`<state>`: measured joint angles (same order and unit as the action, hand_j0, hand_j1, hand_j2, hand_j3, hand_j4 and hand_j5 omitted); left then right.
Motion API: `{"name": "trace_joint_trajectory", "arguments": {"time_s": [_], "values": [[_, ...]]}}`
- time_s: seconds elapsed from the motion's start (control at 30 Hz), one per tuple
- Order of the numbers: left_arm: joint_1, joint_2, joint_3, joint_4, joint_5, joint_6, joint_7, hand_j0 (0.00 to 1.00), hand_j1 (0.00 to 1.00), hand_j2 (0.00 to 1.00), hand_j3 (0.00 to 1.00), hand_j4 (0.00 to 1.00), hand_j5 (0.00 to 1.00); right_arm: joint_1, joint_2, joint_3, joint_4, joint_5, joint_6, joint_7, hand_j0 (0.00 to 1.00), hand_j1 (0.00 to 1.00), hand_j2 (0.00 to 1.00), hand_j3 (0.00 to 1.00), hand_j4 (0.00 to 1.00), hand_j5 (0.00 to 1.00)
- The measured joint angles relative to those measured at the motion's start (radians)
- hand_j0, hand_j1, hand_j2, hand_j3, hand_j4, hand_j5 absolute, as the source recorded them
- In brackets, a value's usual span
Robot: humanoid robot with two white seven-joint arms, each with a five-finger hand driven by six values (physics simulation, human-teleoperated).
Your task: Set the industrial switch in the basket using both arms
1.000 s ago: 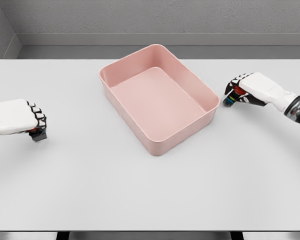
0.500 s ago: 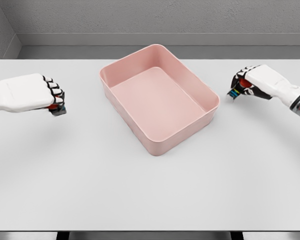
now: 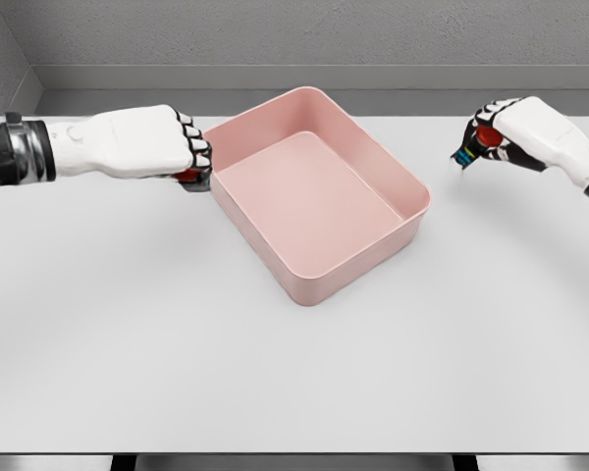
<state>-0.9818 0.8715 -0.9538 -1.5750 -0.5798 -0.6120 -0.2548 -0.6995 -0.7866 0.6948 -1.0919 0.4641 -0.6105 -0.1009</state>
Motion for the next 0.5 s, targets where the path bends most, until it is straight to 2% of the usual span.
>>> {"name": "trace_joint_trajectory", "arguments": {"time_s": [0.3, 0.5], "values": [[-0.066, -0.085, -0.025, 0.057, 0.027, 0.001, -0.002, 0.39, 0.39, 0.39, 0.39, 0.39, 0.39, 0.0, -0.003, -0.028, -0.086, 0.001, 0.0, 0.002, 0.37, 0.37, 0.37, 0.37, 0.37, 0.37], [-0.071, -0.233, -0.025, 0.244, 0.017, 0.0, -0.039, 0.39, 0.39, 0.39, 0.39, 0.39, 0.39, 0.0, -0.002, -0.034, -0.15, 0.0, 0.0, 0.002, 0.37, 0.37, 0.37, 0.37, 0.37, 0.37]]}}
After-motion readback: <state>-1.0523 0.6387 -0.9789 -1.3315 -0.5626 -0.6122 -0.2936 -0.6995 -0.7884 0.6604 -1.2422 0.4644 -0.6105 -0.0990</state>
